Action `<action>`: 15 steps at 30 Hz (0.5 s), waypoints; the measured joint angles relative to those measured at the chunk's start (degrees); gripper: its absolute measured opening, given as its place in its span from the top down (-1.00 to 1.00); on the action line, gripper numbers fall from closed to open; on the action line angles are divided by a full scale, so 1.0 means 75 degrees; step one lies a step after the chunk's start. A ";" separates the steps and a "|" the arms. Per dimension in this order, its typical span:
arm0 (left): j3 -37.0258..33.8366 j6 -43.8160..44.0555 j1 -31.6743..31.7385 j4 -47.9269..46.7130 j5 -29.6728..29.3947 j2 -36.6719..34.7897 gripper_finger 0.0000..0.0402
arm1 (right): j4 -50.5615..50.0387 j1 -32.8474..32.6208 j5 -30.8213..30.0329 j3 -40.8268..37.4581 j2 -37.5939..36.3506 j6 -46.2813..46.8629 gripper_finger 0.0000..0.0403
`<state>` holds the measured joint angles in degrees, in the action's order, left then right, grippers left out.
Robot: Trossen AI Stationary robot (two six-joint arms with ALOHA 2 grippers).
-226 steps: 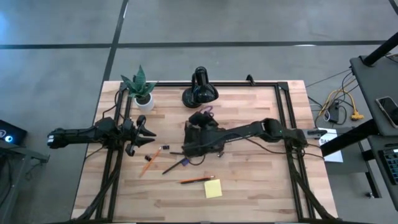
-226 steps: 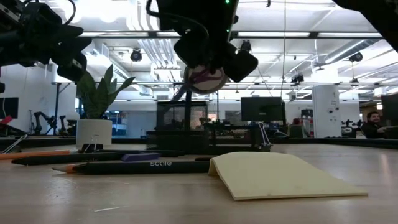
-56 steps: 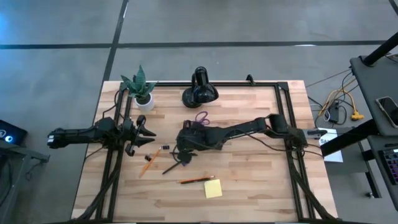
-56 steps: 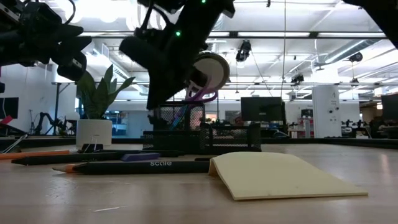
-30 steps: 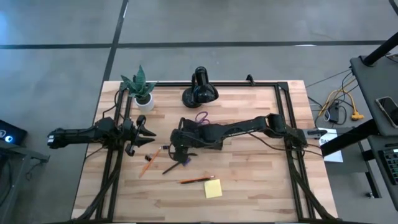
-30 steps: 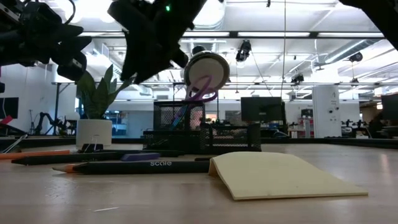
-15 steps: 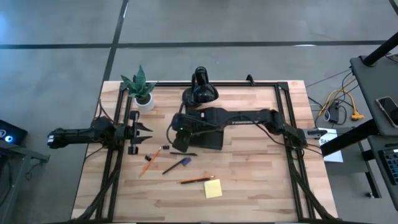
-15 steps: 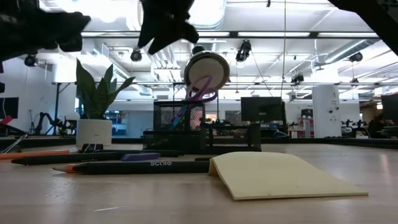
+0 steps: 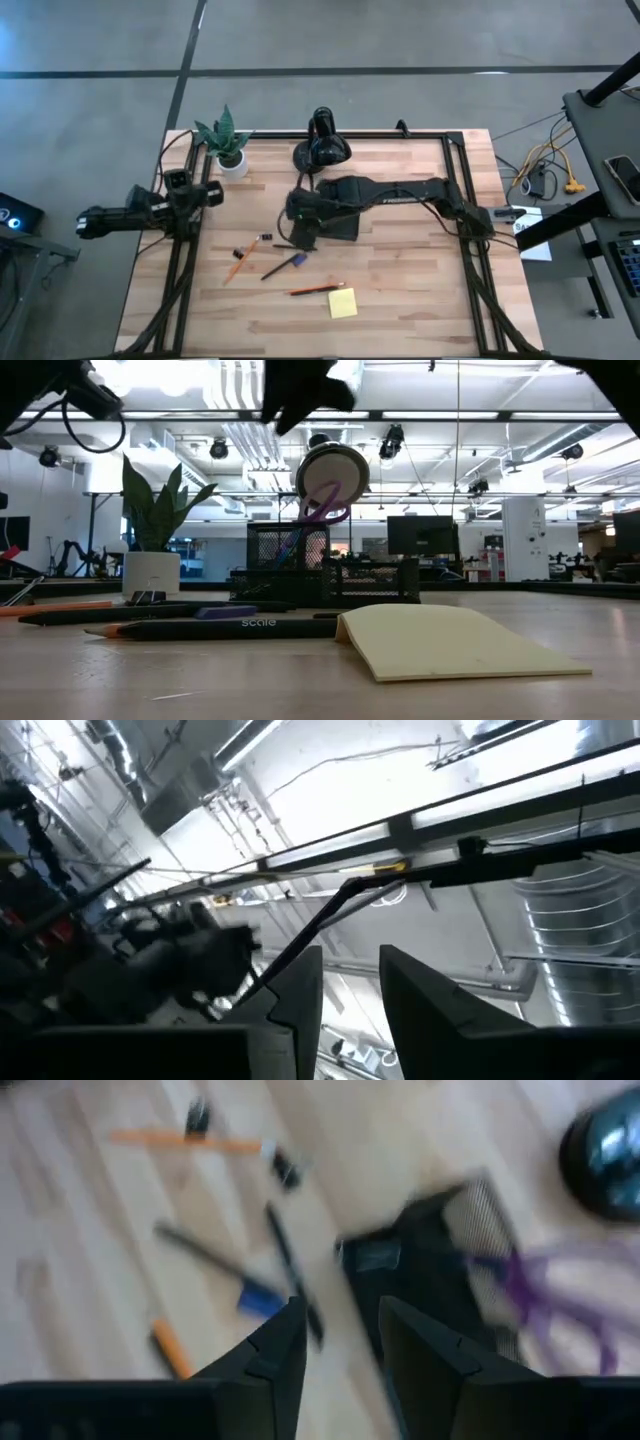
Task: Pick and place office supplies into organizer
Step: Put the top black binder clip into the black desk organizer
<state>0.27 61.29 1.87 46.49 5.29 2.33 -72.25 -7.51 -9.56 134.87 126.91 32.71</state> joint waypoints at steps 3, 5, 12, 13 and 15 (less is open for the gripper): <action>0.0000 -0.0017 0.0000 -0.0057 0.0017 -0.0015 0.57 | -0.1347 -0.0659 -0.0223 0.0000 -0.0142 0.0768 0.38; 0.0000 -0.0020 0.0000 -0.0055 0.0047 -0.0012 0.57 | -0.2226 -0.1202 -0.0541 -0.0004 -0.0175 0.1641 0.38; 0.0000 -0.1245 0.0000 -0.0155 0.0076 0.0210 0.57 | -0.2351 -0.2668 -0.1457 -0.0425 -0.0549 0.5767 0.41; 0.0000 -0.1250 0.0000 -0.0158 0.0115 0.0285 0.57 | -0.2329 -0.2836 -0.1868 -0.0533 -0.0593 0.6370 0.41; 0.0021 -0.1282 0.0000 -0.0553 0.0403 0.0446 0.57 | -0.2032 -0.3060 -0.2840 -0.0828 -0.0699 0.7334 0.41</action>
<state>0.43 51.68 1.87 42.33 8.31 5.67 -87.49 -30.46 -30.86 128.65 121.67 87.71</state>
